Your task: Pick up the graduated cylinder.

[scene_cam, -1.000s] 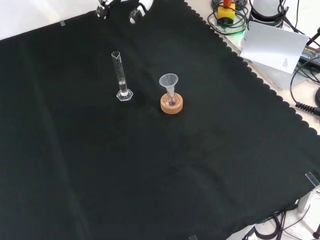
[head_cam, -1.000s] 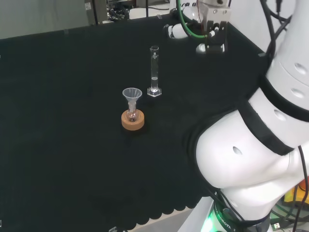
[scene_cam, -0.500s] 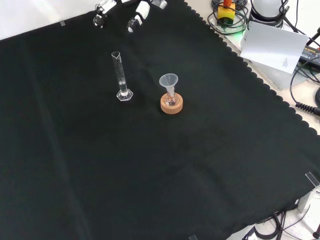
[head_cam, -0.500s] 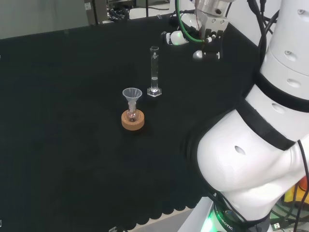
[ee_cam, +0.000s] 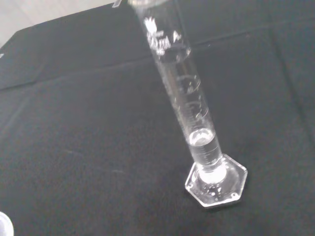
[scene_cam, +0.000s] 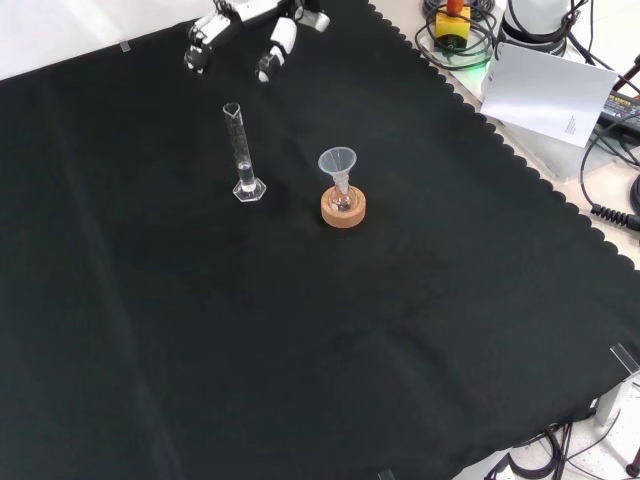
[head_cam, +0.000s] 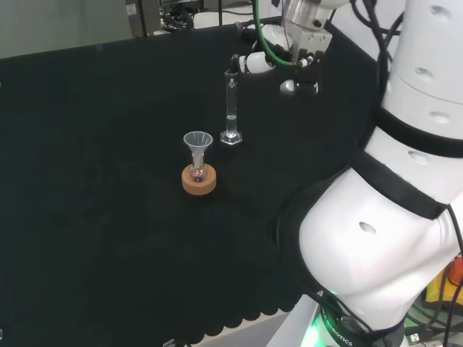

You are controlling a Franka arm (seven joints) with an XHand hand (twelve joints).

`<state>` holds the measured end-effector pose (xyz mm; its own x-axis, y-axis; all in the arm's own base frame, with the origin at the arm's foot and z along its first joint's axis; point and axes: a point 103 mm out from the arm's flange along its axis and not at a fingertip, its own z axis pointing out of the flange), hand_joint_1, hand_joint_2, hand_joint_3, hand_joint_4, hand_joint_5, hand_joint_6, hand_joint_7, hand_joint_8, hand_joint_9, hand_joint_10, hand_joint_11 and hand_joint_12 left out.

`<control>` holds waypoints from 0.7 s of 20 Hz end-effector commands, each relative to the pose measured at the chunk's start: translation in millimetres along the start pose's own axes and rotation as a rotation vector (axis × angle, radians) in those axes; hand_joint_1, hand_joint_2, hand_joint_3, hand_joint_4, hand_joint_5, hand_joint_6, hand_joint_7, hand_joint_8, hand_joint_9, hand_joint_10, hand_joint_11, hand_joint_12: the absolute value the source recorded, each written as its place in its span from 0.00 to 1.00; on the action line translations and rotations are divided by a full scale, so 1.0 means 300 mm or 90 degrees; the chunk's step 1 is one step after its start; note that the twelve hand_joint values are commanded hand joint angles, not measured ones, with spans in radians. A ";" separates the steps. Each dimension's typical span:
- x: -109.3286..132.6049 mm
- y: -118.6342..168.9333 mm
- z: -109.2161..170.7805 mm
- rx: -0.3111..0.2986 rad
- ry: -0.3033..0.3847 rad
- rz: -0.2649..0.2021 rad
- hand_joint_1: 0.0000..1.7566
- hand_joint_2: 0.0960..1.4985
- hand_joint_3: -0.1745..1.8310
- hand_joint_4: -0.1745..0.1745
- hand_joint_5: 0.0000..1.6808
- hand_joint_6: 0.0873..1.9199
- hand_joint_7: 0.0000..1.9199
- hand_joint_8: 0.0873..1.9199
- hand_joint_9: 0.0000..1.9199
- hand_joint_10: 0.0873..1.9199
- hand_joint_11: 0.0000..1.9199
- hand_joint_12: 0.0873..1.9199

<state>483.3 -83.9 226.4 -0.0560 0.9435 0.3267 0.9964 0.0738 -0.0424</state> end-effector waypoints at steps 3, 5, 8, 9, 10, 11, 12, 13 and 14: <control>-0.168 0.051 0.167 -0.080 0.145 -0.042 0.31 0.60 0.21 0.44 0.19 0.00 0.15 0.32 0.26 0.30 0.10 0.70; -0.177 0.053 0.183 -0.085 0.167 -0.061 0.33 0.59 0.21 0.44 0.20 0.00 0.15 0.32 0.27 0.30 0.11 0.70; -0.183 0.055 0.217 -0.091 0.208 -0.093 0.34 0.58 0.22 0.44 0.21 0.00 0.16 0.32 0.27 0.29 0.12 0.70; -0.183 0.053 0.231 -0.091 0.215 -0.104 0.35 0.57 0.22 0.45 0.22 0.00 0.16 0.32 0.27 0.29 0.12 0.69; -0.184 0.050 0.248 -0.088 0.220 -0.111 0.35 0.57 0.23 0.45 0.22 0.00 0.16 0.31 0.27 0.28 0.12 0.69; -0.186 0.047 0.263 -0.087 0.229 -0.115 0.36 0.57 0.23 0.45 0.23 0.00 0.16 0.31 0.27 0.28 0.13 0.69; -0.190 0.045 0.279 -0.083 0.245 -0.120 0.36 0.57 0.23 0.45 0.23 0.00 0.16 0.31 0.27 0.28 0.13 0.69; -0.192 0.043 0.295 -0.081 0.261 -0.129 0.36 0.57 0.23 0.46 0.23 0.00 0.16 0.31 0.28 0.28 0.13 0.69; -0.194 0.041 0.312 -0.084 0.273 -0.137 0.36 0.56 0.23 0.46 0.23 0.00 0.16 0.31 0.28 0.28 0.13 0.69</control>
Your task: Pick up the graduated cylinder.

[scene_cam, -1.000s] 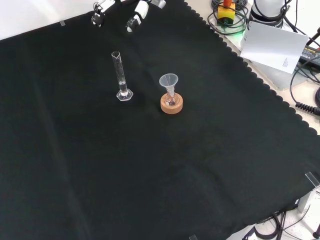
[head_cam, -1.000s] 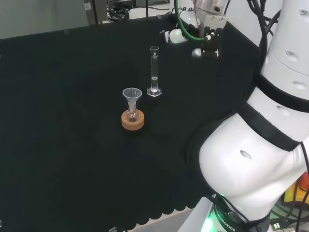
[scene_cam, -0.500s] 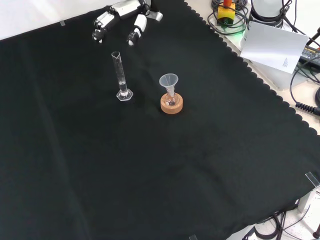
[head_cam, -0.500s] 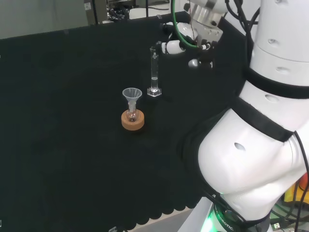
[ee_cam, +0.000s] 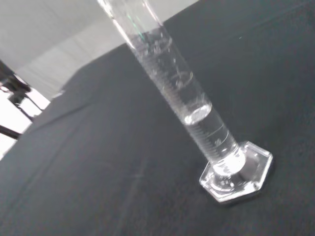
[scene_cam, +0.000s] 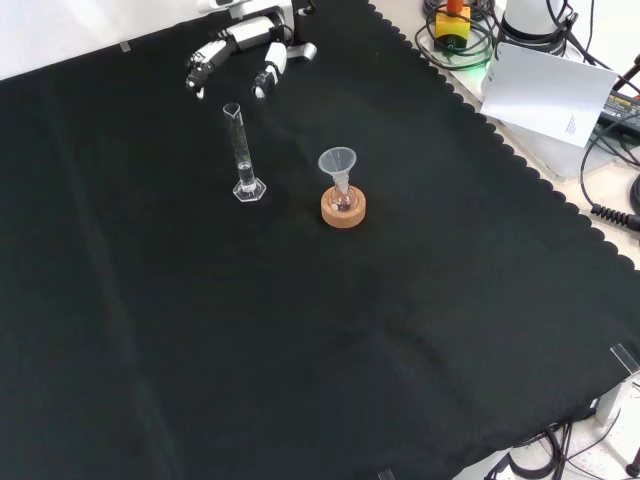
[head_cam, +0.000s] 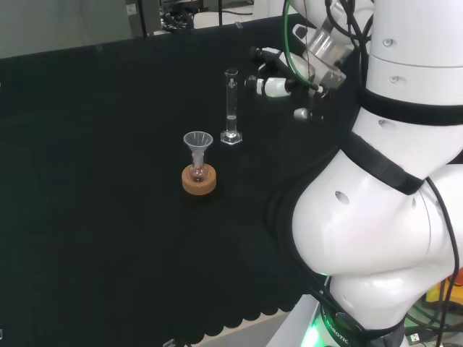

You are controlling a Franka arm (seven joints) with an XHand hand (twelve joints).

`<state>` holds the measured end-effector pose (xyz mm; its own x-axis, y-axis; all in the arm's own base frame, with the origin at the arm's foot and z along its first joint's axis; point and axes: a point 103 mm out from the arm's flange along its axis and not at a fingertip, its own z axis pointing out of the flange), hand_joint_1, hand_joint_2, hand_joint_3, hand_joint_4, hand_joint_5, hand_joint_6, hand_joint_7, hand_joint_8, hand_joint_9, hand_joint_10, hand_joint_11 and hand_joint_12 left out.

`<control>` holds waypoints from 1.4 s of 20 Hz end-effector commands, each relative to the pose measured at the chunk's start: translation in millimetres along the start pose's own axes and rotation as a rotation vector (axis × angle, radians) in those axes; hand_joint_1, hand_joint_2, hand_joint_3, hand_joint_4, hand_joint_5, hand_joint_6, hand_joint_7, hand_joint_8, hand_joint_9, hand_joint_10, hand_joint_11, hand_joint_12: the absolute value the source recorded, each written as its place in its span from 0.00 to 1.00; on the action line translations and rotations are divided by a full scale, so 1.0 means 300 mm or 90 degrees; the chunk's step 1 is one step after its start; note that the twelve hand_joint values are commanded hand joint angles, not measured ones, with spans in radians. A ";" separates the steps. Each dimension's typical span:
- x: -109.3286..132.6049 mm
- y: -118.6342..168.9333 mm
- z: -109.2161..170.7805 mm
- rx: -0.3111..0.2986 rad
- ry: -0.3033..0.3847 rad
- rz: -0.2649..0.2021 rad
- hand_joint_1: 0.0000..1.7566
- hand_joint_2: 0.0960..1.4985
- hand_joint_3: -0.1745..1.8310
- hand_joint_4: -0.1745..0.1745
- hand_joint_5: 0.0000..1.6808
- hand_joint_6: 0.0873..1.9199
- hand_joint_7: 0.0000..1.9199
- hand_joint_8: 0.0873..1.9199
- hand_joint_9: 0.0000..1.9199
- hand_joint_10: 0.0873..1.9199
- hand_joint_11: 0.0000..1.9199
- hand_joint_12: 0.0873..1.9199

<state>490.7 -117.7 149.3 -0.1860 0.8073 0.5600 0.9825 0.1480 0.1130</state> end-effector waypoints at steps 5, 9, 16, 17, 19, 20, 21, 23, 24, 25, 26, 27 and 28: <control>-0.057 -0.011 0.168 -0.014 0.138 -0.054 0.40 0.54 0.26 0.46 0.23 0.00 0.18 0.30 0.30 0.27 0.17 0.68; -0.066 -0.006 0.202 -0.027 0.173 -0.056 0.45 0.50 0.28 0.47 0.23 0.00 0.20 0.29 0.32 0.26 0.19 0.67; -0.061 0.032 0.236 -0.038 0.189 -0.066 0.50 0.44 0.34 0.48 0.25 0.00 0.21 0.29 0.33 0.24 0.20 0.67; -0.057 0.038 0.241 -0.040 0.190 -0.070 0.51 0.43 0.34 0.48 0.25 0.00 0.21 0.29 0.33 0.24 0.20 0.67; -0.053 0.049 0.252 -0.049 0.193 -0.074 0.51 0.43 0.35 0.48 0.25 0.00 0.22 0.29 0.33 0.24 0.20 0.67; -0.051 0.054 0.255 -0.054 0.193 -0.076 0.52 0.42 0.35 0.48 0.26 0.00 0.22 0.29 0.33 0.24 0.20 0.67; -0.048 0.059 0.258 -0.058 0.193 -0.077 0.52 0.41 0.36 0.49 0.26 0.00 0.22 0.29 0.33 0.24 0.20 0.67; -0.045 0.070 0.265 -0.063 0.198 -0.081 0.53 0.41 0.37 0.49 0.27 0.00 0.23 0.29 0.34 0.24 0.20 0.67; -0.041 0.075 0.269 -0.063 0.198 -0.084 0.53 0.40 0.37 0.49 0.27 0.00 0.23 0.29 0.34 0.24 0.20 0.67; -0.038 0.079 0.272 -0.063 0.200 -0.087 0.53 0.40 0.37 0.49 0.28 0.00 0.24 0.29 0.34 0.24 0.20 0.67; -0.035 0.084 0.277 -0.062 0.201 -0.090 0.53 0.40 0.37 0.49 0.28 0.00 0.24 0.29 0.34 0.24 0.20 0.67; -0.031 0.088 0.282 -0.059 0.202 -0.093 0.53 0.40 0.38 0.49 0.29 0.00 0.24 0.29 0.35 0.24 0.20 0.67; -0.028 0.092 0.286 -0.056 0.202 -0.095 0.54 0.40 0.38 0.49 0.29 0.00 0.25 0.29 0.35 0.24 0.21 0.66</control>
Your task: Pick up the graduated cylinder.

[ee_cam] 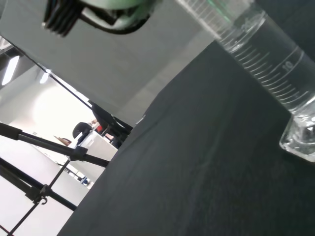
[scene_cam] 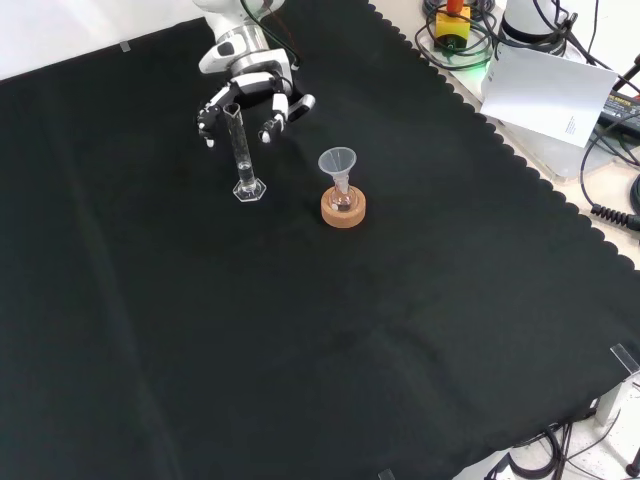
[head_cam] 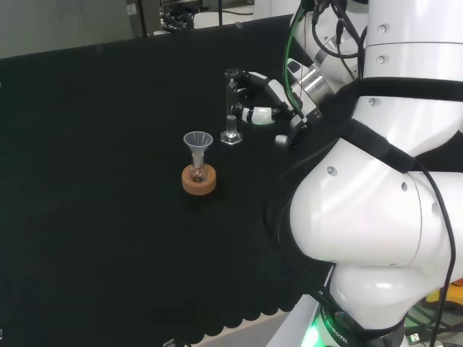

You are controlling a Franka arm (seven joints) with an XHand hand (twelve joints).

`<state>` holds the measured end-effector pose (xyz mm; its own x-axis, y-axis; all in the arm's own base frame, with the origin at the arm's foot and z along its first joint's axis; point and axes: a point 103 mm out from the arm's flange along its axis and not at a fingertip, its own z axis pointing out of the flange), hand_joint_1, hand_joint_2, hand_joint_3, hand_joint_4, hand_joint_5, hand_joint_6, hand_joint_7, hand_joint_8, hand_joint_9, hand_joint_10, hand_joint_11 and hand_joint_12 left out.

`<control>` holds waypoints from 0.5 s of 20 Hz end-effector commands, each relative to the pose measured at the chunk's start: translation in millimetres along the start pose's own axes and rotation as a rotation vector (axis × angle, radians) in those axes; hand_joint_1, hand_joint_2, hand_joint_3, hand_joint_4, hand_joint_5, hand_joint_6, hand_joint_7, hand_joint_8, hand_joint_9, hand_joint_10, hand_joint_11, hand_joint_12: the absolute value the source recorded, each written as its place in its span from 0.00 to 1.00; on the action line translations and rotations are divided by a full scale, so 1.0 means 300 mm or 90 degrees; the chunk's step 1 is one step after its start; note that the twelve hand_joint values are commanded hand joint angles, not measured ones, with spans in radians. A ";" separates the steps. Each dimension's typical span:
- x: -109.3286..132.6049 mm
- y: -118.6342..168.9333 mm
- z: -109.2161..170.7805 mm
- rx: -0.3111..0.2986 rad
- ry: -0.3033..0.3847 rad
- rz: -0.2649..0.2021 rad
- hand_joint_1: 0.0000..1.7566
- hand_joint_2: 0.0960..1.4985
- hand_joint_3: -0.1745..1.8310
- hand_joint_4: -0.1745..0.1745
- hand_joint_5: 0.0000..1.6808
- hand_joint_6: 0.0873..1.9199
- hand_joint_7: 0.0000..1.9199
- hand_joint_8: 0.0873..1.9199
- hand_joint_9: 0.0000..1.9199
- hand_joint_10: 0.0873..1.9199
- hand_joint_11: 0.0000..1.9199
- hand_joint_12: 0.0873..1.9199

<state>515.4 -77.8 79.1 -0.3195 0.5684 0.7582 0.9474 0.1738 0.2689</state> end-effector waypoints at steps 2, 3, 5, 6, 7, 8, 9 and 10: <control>0.003 0.023 0.031 0.006 0.005 -0.012 0.54 0.39 0.38 0.50 0.30 0.00 0.26 0.28 0.36 0.24 0.22 0.66; 0.002 0.025 0.034 0.006 0.007 -0.011 0.54 0.39 0.39 0.50 0.30 0.00 0.26 0.28 0.37 0.24 0.22 0.66; 0.001 0.029 0.042 0.007 0.009 -0.012 0.54 0.39 0.39 0.50 0.31 0.00 0.26 0.28 0.37 0.24 0.23 0.66; -0.003 0.028 0.043 0.006 0.011 -0.012 0.54 0.39 0.39 0.50 0.31 0.00 0.27 0.28 0.38 0.24 0.23 0.66; -0.004 0.028 0.044 0.005 0.015 -0.012 0.54 0.39 0.39 0.50 0.31 0.00 0.27 0.28 0.38 0.24 0.23 0.66; -0.004 0.028 0.045 0.003 0.018 -0.011 0.54 0.39 0.39 0.50 0.31 0.00 0.27 0.28 0.38 0.24 0.23 0.66; -0.004 0.029 0.045 0.002 0.022 -0.010 0.54 0.38 0.39 0.50 0.31 0.00 0.27 0.28 0.38 0.24 0.24 0.66; -0.005 0.029 0.045 0.001 0.026 -0.009 0.54 0.38 0.39 0.49 0.30 0.00 0.27 0.28 0.38 0.24 0.24 0.66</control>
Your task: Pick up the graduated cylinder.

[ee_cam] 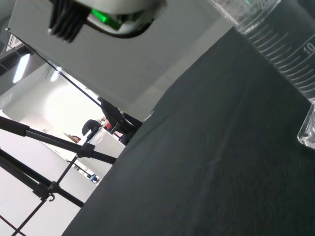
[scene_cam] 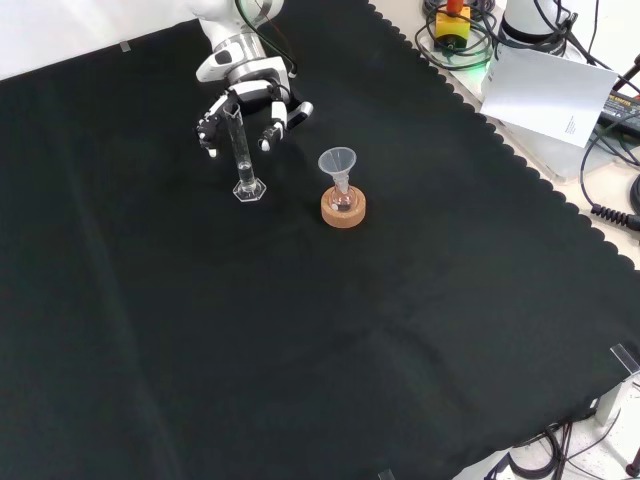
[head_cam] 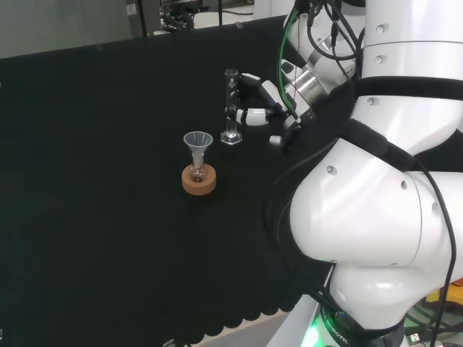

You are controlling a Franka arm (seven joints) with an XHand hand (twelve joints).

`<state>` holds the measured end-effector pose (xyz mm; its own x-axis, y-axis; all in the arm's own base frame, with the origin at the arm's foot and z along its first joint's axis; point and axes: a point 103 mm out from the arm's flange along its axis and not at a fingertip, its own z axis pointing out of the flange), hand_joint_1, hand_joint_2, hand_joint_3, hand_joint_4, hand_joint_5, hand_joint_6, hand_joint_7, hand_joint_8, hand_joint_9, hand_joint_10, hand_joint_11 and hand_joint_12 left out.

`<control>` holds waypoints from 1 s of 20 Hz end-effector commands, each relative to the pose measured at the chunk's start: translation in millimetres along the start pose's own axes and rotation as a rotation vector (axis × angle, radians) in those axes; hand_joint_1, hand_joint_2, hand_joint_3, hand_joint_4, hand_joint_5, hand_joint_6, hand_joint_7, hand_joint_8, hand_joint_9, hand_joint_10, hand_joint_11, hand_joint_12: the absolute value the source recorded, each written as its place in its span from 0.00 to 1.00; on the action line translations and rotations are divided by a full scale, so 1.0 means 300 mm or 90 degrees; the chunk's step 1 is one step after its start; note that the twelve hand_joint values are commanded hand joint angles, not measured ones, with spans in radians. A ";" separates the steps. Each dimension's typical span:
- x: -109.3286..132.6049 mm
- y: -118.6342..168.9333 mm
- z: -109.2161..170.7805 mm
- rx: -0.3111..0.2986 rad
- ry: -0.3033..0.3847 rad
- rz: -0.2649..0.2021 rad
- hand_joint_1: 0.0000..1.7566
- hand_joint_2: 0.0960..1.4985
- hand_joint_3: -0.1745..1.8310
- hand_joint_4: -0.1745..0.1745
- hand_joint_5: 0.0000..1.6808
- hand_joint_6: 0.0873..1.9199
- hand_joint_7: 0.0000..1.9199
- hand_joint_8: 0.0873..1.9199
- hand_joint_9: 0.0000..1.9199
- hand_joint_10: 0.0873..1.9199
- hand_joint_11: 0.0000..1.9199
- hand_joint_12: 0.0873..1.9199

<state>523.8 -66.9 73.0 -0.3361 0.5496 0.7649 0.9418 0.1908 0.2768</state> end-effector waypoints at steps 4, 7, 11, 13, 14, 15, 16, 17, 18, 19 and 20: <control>-0.004 0.007 0.021 -0.005 0.020 -0.001 0.54 0.39 0.39 0.49 0.30 0.00 0.28 0.28 0.39 0.23 0.25 0.65; -0.006 0.010 0.039 -0.004 0.023 -0.002 0.55 0.39 0.39 0.49 0.30 0.00 0.28 0.28 0.40 0.23 0.26 0.65; -0.012 0.010 0.044 -0.008 0.027 0.000 0.55 0.39 0.39 0.49 0.31 0.00 0.29 0.28 0.41 0.23 0.27 0.64; -0.013 0.009 0.044 -0.011 0.033 0.001 0.55 0.39 0.39 0.50 0.33 0.00 0.30 0.28 0.41 0.22 0.27 0.63; -0.015 0.008 0.045 -0.013 0.034 0.002 0.55 0.40 0.39 0.51 0.35 0.00 0.30 0.28 0.41 0.22 0.28 0.63; -0.016 0.008 0.046 -0.014 0.037 0.002 0.55 0.40 0.39 0.51 0.36 0.00 0.30 0.28 0.41 0.22 0.28 0.63; -0.019 0.008 0.050 -0.014 0.039 0.003 0.55 0.40 0.39 0.52 0.37 0.00 0.30 0.28 0.42 0.22 0.28 0.63; -0.019 0.009 0.052 -0.015 0.040 0.002 0.55 0.40 0.38 0.52 0.37 0.00 0.30 0.27 0.42 0.21 0.28 0.63; -0.020 0.009 0.054 -0.018 0.043 0.001 0.55 0.41 0.38 0.52 0.38 0.00 0.30 0.27 0.42 0.21 0.28 0.62; -0.020 0.009 0.055 -0.021 0.043 0.000 0.56 0.41 0.38 0.53 0.39 0.01 0.31 0.27 0.42 0.21 0.29 0.62; -0.020 0.010 0.056 -0.022 0.044 0.000 0.56 0.41 0.38 0.53 0.39 0.01 0.31 0.27 0.43 0.21 0.29 0.62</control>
<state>528.2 -57.2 60.2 -0.3343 0.4984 0.7999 0.9424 0.1684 0.2889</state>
